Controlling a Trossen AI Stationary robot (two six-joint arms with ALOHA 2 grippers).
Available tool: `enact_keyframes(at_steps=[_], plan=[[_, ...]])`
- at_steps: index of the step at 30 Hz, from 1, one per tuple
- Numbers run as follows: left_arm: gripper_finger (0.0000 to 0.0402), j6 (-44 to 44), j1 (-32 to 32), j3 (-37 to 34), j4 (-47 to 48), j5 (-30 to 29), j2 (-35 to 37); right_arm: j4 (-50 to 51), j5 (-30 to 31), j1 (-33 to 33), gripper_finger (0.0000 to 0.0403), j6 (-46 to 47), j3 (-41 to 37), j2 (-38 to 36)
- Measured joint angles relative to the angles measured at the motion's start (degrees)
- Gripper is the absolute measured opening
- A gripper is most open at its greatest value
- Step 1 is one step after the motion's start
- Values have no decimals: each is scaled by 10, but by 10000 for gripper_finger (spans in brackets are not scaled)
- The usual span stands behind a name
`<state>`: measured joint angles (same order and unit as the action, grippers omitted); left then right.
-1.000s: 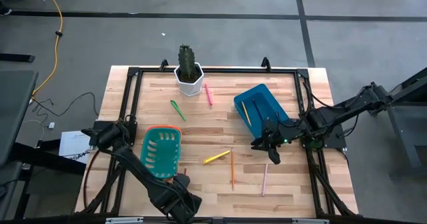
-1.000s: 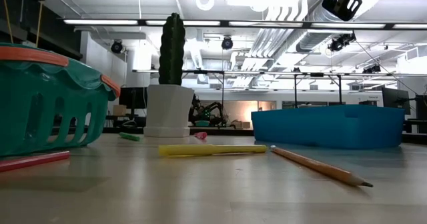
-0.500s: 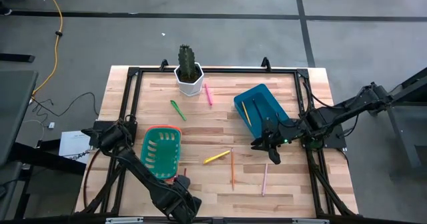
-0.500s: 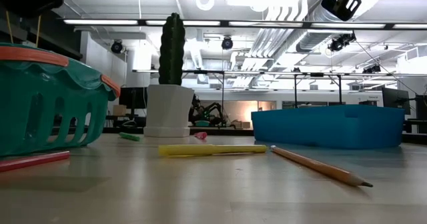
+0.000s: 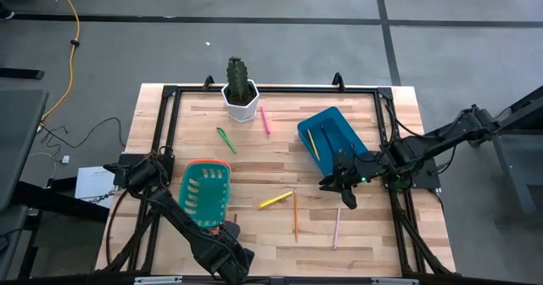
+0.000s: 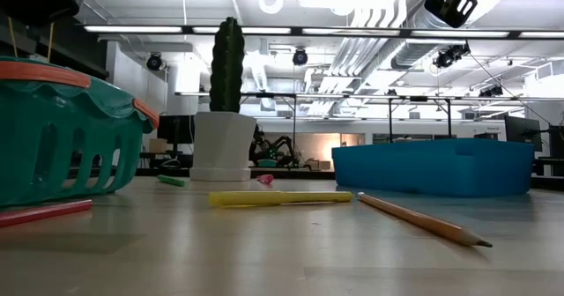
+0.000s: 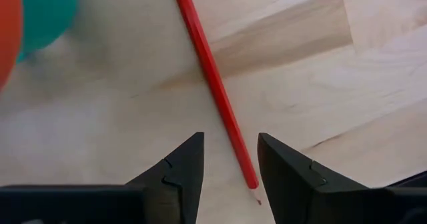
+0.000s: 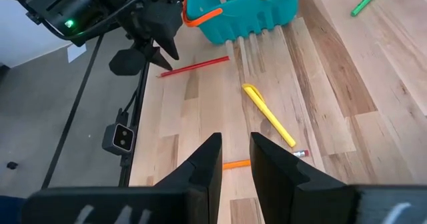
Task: Sort pens & pencils
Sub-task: Put the red pencil into the blue bin
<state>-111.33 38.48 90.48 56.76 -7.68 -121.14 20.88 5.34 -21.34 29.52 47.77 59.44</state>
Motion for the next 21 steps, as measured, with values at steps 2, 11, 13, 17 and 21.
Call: enact_keyframes(at_steps=[2, 11, 13, 17, 21], plan=[[129, 0, 0, 0, 0, 0, 0, 0, 0, 0, 69, 0, 0, 0], [129, 4, 0, 0, 14, 6, 0, 0, 0, 0, 69, 0, 0, 0], [129, 4, 0, 0, 21, 12, 0, 0, 0, 0, 69, -3, 0, 0], [129, 3, 0, 0, 4, 12, 0, 0, 0, 0, 69, -5, 0, 0], [129, 3, -2, 0, -3, 14, -5, 0, 0, 0, 69, -7, 0, 0]])
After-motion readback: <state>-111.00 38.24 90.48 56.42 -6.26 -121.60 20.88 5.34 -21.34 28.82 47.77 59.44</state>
